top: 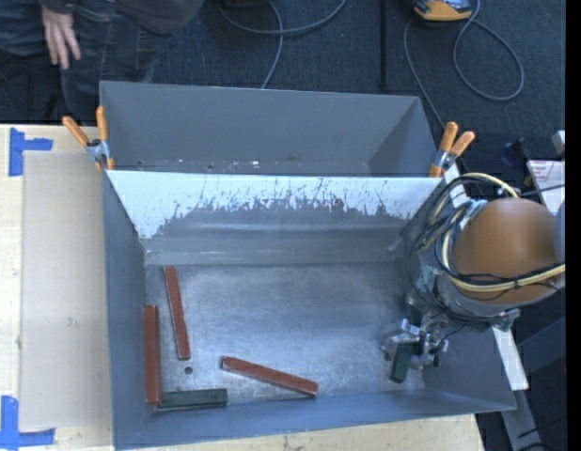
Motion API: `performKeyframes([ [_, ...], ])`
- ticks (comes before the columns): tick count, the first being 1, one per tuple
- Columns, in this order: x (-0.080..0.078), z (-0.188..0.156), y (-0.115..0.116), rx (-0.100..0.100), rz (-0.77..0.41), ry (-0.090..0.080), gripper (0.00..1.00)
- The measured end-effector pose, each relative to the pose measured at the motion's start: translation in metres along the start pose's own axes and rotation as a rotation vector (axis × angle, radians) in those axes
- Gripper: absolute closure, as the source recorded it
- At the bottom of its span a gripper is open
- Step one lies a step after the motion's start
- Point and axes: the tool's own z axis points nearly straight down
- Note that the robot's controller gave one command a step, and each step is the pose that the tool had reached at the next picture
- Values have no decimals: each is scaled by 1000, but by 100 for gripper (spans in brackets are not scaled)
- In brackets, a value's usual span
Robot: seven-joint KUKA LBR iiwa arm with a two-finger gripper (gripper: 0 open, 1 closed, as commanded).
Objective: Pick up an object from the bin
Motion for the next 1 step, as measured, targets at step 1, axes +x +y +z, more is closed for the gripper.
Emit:
performKeyframes([
  [1,-6,-174,-7,11,-11,2,100],
])
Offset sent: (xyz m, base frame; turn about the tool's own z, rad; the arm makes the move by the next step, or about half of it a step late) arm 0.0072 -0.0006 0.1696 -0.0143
